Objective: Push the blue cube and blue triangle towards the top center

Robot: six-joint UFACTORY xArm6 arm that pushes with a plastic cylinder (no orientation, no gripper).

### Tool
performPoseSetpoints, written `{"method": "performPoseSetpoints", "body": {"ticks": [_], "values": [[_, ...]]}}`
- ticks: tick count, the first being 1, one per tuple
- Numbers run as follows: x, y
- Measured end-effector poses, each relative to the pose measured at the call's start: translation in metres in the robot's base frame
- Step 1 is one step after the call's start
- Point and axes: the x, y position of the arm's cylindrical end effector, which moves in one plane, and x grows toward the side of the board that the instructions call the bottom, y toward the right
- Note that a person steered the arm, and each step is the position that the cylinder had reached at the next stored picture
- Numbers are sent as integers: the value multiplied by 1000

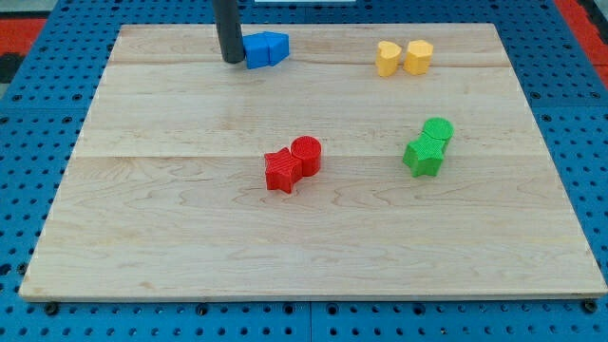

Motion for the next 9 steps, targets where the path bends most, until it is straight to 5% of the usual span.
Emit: {"method": "performPoseSetpoints", "body": {"ticks": [2, 9], "values": [[-30, 9], [10, 56]]}}
